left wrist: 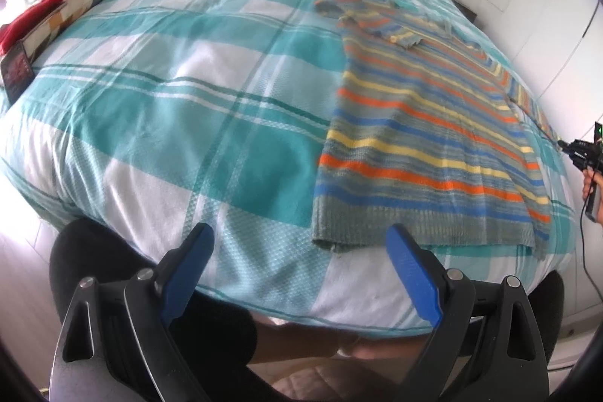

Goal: Fold small clothes
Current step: 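Fold the held sleeve across the sweater body and open the right tool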

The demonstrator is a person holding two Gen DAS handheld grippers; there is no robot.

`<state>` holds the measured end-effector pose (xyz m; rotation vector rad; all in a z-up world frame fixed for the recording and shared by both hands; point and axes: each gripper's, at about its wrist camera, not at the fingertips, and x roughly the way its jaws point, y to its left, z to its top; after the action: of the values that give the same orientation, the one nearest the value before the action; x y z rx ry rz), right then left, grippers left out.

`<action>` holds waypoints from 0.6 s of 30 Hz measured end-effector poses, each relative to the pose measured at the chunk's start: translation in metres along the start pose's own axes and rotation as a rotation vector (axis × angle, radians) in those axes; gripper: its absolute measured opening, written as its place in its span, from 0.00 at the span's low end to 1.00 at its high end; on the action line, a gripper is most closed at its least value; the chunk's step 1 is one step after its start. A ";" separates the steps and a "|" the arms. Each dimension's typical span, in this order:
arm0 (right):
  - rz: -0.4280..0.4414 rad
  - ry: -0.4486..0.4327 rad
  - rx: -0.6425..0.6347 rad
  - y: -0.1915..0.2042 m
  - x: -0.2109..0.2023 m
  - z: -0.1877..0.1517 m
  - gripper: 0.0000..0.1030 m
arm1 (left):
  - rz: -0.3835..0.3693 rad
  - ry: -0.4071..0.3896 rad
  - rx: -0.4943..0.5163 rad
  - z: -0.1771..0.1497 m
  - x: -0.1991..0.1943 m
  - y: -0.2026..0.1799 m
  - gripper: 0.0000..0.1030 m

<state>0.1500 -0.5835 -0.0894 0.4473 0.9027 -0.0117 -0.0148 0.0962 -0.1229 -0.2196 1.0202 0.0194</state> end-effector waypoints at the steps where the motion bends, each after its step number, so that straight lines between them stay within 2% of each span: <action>1: -0.044 0.029 0.034 -0.005 0.000 0.001 0.06 | -0.006 0.010 -0.009 0.000 0.003 0.002 0.91; 4: -0.142 0.078 0.069 -0.009 0.011 0.003 0.05 | -0.036 0.032 -0.028 0.004 0.008 0.002 0.91; 8: -0.269 0.082 0.015 0.007 0.029 0.003 0.05 | -0.041 -0.014 0.001 0.006 -0.002 -0.006 0.91; 14: -0.295 0.058 0.010 0.008 0.022 0.001 0.07 | 0.008 -0.002 0.026 -0.001 -0.003 0.001 0.91; 18: -0.315 0.048 0.016 0.005 0.012 -0.006 0.14 | 0.015 -0.011 -0.014 -0.003 -0.006 0.013 0.91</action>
<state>0.1540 -0.5741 -0.1002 0.3172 1.0138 -0.2973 -0.0222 0.1089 -0.1221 -0.2245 1.0109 0.0409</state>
